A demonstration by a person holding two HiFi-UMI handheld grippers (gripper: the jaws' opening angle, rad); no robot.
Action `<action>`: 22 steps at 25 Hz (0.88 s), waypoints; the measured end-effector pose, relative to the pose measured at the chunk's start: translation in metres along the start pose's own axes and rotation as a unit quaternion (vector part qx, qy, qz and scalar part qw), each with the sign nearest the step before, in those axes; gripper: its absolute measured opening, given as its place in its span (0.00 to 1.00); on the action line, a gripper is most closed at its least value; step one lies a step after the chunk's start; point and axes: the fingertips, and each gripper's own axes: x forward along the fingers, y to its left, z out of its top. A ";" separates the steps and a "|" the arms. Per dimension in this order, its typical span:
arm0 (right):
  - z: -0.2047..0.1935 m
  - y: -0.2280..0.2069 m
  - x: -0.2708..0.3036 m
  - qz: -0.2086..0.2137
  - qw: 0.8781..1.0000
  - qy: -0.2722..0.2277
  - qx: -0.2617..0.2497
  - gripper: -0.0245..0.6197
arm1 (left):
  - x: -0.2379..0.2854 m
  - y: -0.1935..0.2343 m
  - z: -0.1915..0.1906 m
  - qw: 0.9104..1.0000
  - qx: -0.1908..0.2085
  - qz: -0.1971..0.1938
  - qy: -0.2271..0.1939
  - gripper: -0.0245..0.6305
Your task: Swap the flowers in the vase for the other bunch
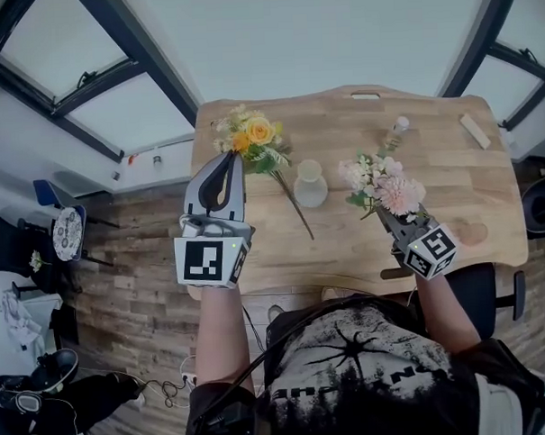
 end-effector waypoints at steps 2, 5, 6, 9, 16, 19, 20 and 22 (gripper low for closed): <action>0.000 0.000 0.000 0.004 1.000 0.000 -0.001 0.09 | -0.008 0.000 -0.008 1.000 -0.006 0.007 0.008 0.06; 0.001 0.006 0.006 0.008 1.000 0.000 -0.005 0.09 | -0.024 0.009 -0.021 1.000 -0.015 0.019 0.016 0.06; 0.002 0.009 0.009 0.009 1.000 -0.001 -0.005 0.09 | -0.030 0.014 -0.026 0.999 -0.018 0.022 0.020 0.06; 0.003 0.015 0.017 0.009 1.000 0.000 -0.007 0.09 | -0.045 0.021 -0.042 0.999 -0.024 0.027 0.035 0.06; 0.006 0.025 0.025 0.007 1.000 0.003 -0.011 0.09 | -0.084 0.019 -0.089 0.995 -0.052 0.030 0.078 0.06; 0.021 0.029 0.031 0.006 1.000 -0.006 -0.017 0.09 | -0.095 0.016 -0.106 0.993 -0.066 0.031 0.093 0.06; 0.027 0.029 0.034 0.007 1.000 -0.010 -0.020 0.09 | -0.098 0.015 -0.110 0.992 -0.070 0.032 0.097 0.06; 0.039 0.031 0.041 0.010 0.999 -0.017 -0.027 0.09 | -0.101 0.014 -0.119 0.991 -0.078 0.032 0.103 0.06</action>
